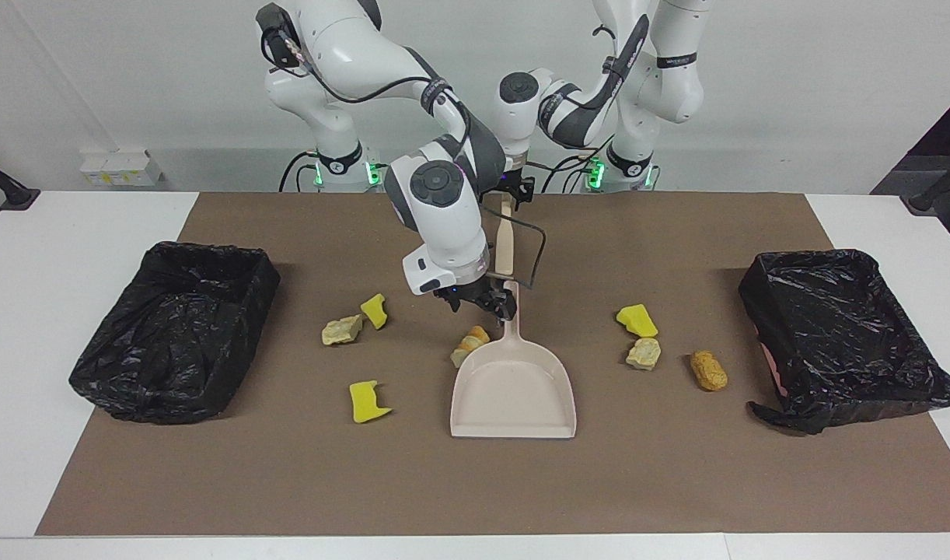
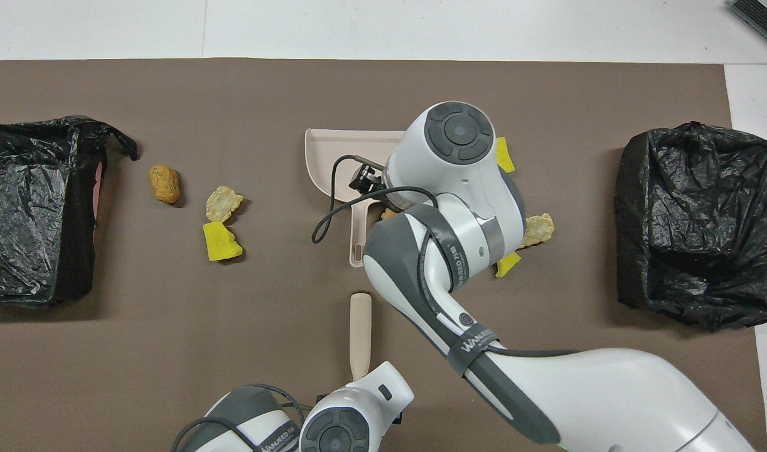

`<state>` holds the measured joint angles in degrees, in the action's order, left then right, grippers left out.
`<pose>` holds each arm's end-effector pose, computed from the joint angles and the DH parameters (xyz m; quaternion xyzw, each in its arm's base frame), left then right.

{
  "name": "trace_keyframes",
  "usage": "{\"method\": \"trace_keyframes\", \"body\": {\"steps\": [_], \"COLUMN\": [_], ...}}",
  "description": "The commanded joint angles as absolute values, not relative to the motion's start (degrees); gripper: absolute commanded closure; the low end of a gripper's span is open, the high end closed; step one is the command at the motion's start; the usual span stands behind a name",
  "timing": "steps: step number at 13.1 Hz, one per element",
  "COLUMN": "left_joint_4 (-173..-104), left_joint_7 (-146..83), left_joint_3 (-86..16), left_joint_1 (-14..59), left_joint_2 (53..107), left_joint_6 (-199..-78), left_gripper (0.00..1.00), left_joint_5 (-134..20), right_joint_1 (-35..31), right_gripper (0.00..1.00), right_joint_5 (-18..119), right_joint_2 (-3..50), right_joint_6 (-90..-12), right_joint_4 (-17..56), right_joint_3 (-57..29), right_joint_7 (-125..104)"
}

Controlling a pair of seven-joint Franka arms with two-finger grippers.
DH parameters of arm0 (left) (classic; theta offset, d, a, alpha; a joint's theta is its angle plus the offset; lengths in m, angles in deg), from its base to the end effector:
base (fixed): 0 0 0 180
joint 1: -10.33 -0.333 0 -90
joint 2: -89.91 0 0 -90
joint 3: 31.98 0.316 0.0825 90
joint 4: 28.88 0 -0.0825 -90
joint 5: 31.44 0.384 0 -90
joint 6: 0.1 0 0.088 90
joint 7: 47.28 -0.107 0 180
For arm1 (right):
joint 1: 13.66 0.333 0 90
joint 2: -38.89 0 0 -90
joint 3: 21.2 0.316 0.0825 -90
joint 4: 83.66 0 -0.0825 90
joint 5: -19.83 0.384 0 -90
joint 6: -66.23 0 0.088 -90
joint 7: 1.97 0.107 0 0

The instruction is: Sweep and dump trash in bin

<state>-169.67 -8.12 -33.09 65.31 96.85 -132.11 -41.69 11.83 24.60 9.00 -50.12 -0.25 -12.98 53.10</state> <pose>0.2550 -0.3859 0.3406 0.9941 -0.0863 -0.0582 0.0315 0.5957 0.3821 0.3911 -0.9741 0.2120 0.0305 0.0724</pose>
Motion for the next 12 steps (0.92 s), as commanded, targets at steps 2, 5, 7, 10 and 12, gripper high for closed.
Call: {"method": "trace_keyframes", "body": {"steps": [2, 5, 7, 10, 12], "left_joint_4": [-171.52, -171.52, -171.52, -171.52, -171.52], "left_joint_7": [-7.38, -7.64, -8.08, -8.25, -8.43], "left_joint_3": [-32.86, -32.95, -32.86, -32.86, -32.86], "left_joint_1": [64.82, 64.12, 64.12, 63.68, 63.24], "left_joint_2": [98.7, 98.7, 98.7, 98.7, 98.7], "left_joint_6": [-132.29, -132.29, -131.85, -131.58, -131.41], "left_gripper": [1.0, 1.0, 1.0, 1.0, 1.0], "left_joint_5": [-42.07, -42.07, -42.07, -41.99, -41.99], "right_joint_1": [13.76, 14.73, 15.35, 15.35, 15.26], "right_gripper": [0.0, 0.0, 0.06, 0.32, 0.86], "right_joint_5": [19.77, 17.55, 17.55, 18.25, 18.43], "right_joint_2": [3.57, 2.59, 2.06, 2.24, 2.59], "right_joint_6": [-49.62, -45.58, -45.22, -43.73, -43.63], "right_joint_4": [-6.31, -7.2, -7.64, -7.64, -7.29], "right_joint_3": [-13.03, -12.85, -12.76, -12.41, -12.41], "right_joint_7": [54.37, 50.08, 48.4, 45.41, 44.96]}}
